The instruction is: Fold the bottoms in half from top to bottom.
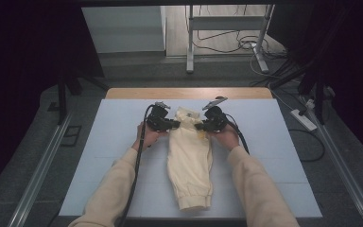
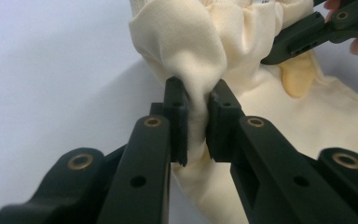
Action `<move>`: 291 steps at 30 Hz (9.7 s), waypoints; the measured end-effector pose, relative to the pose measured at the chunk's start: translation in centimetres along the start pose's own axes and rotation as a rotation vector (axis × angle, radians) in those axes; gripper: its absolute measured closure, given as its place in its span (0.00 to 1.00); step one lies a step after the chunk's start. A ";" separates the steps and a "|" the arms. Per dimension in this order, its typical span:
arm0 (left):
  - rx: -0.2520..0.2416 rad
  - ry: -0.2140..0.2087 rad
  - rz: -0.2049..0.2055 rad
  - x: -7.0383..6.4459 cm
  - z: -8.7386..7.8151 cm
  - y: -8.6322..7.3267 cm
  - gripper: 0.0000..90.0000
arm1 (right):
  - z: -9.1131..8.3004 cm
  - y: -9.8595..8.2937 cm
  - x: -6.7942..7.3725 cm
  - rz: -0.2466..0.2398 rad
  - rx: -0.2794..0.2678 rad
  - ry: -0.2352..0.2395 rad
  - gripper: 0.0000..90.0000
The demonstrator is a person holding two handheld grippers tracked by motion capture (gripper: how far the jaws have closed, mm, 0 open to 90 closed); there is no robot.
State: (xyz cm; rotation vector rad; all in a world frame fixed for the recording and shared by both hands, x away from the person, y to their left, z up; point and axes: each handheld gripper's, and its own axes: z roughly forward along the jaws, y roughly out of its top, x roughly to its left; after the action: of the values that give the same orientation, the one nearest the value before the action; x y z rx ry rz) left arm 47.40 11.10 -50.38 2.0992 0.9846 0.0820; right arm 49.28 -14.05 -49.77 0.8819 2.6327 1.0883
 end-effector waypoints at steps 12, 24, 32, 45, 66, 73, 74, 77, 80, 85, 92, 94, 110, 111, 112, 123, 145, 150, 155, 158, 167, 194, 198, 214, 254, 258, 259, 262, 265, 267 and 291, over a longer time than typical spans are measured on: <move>-0.041 -0.002 0.013 -0.2 -0.8 0.6 0.89 | -1.1 0.5 0.2 -0.019 -0.034 -0.027 0.83; -0.046 0.000 0.016 -0.4 -0.9 0.8 0.89 | -1.4 0.6 0.2 -0.019 -0.046 -0.039 0.83; -0.045 0.002 0.022 -0.4 -1.0 1.0 0.89 | -1.5 0.6 0.2 -0.021 -0.046 -0.039 0.83; -0.089 0.019 0.055 -1.0 -3.2 3.5 0.89 | -4.1 3.4 0.3 -0.063 -0.091 -0.092 0.83; -0.123 0.043 0.082 -0.8 -4.4 5.8 0.89 | -5.5 5.5 -0.1 -0.085 -0.125 -0.146 0.83; -0.124 0.044 0.087 -0.6 -3.8 5.6 0.90 | -4.8 4.9 -0.7 -0.069 -0.116 -0.134 0.83; -0.127 0.047 0.088 -0.6 -3.8 5.7 0.90 | -4.8 4.9 -0.8 -0.069 -0.118 -0.135 0.83; -0.122 0.056 0.101 -0.4 -4.0 6.6 0.90 | -5.0 5.2 -1.0 -0.081 -0.131 -0.149 0.83; -0.151 0.065 0.112 -0.5 -5.1 8.1 0.90 | -5.9 6.3 -1.2 -0.093 -0.151 -0.168 0.83; -0.186 0.084 0.139 -0.9 -6.1 9.1 0.90 | -7.4 8.0 -1.2 -0.123 -0.197 -0.205 0.83; -0.160 0.062 0.115 -0.4 -4.8 7.3 0.90 | -6.1 6.7 -1.0 -0.121 -0.166 -0.200 0.83; -0.153 0.059 0.112 -0.4 -4.6 6.9 0.90 | -5.7 6.4 -1.0 -0.119 -0.157 -0.195 0.83; -0.147 0.035 0.105 -0.6 -3.4 4.9 0.90 | -4.5 4.5 -1.0 -0.110 -0.152 -0.179 0.83; -0.145 0.033 0.106 -0.7 -3.4 4.8 0.90 | -4.5 4.3 -0.9 -0.109 -0.153 -0.177 0.83; -0.147 0.031 0.106 -0.7 -3.3 4.6 0.90 | -4.4 4.2 -0.9 -0.110 -0.155 -0.174 0.83; -0.141 0.013 0.103 -1.2 -3.2 2.8 0.90 | -4.2 2.9 0.2 -0.124 -0.141 -0.151 0.83; -0.129 -0.010 0.125 -2.6 -3.3 0.8 0.90 | -4.4 0.9 1.4 -0.112 -0.134 -0.107 0.83; -0.125 -0.015 0.136 -3.0 -3.3 0.6 0.90 | -4.8 0.7 1.5 -0.119 -0.135 -0.104 0.83; -0.118 -0.023 0.138 -3.3 -3.2 -0.1 0.90 | -4.8 0.0 1.9 -0.121 -0.132 -0.095 0.83; -0.114 -0.027 0.141 -3.5 -3.1 -0.6 0.89 | -4.8 -0.4 2.2 -0.125 -0.135 -0.090 0.83; -0.106 -0.035 0.148 -4.2 -2.9 -1.9 0.89 | -4.7 -1.6 3.0 -0.138 -0.126 -0.078 0.83; -0.063 -0.044 0.166 -5.7 -2.9 -4.4 0.89 | -4.9 -3.6 4.9 -0.158 -0.112 -0.048 0.83; -0.053 -0.042 0.169 -5.9 -2.9 -4.8 0.88 | -4.9 -3.9 5.2 -0.162 -0.111 -0.043 0.83; -0.026 -0.052 0.172 -6.2 -2.3 -5.9 0.84 | -4.7 -5.6 6.2 -0.177 -0.099 -0.029 0.81; -0.095 -0.048 0.094 -7.0 -6.9 -7.2 0.41 | -10.3 -7.6 7.9 -0.050 -0.155 -0.015 0.45; -0.107 -0.036 0.094 -6.9 -7.1 -7.0 0.42 | -11.1 -7.3 7.8 -0.033 -0.171 -0.024 0.48; -0.109 -0.033 0.093 -6.9 -7.1 -6.9 0.42 | -11.1 -7.1 7.8 -0.033 -0.168 -0.024 0.49; -0.111 -0.029 0.094 -6.9 -6.8 -6.7 0.42 | -10.6 -6.3 7.9 -0.033 -0.160 -0.016 0.60; -0.109 -0.029 0.091 -6.9 -6.5 -6.6 0.41 | -9.9 -5.1 8.0 -0.036 -0.153 0.009 0.71; -0.105 -0.029 0.089 -6.8 -6.3 -6.6 0.41 | -9.4 -4.2 8.0 -0.037 -0.148 0.019 0.76; -0.096 -0.017 0.082 -6.5 -6.1 -6.8 0.39 | -5.5 -6.2 11.5 -0.117 -0.010 0.105 0.99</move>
State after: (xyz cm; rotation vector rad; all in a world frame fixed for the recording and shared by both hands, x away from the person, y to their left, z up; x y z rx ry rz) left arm 36.40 13.19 -49.24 2.0484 0.8677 0.1503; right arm 35.08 -14.19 -49.20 0.6773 2.7211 1.1461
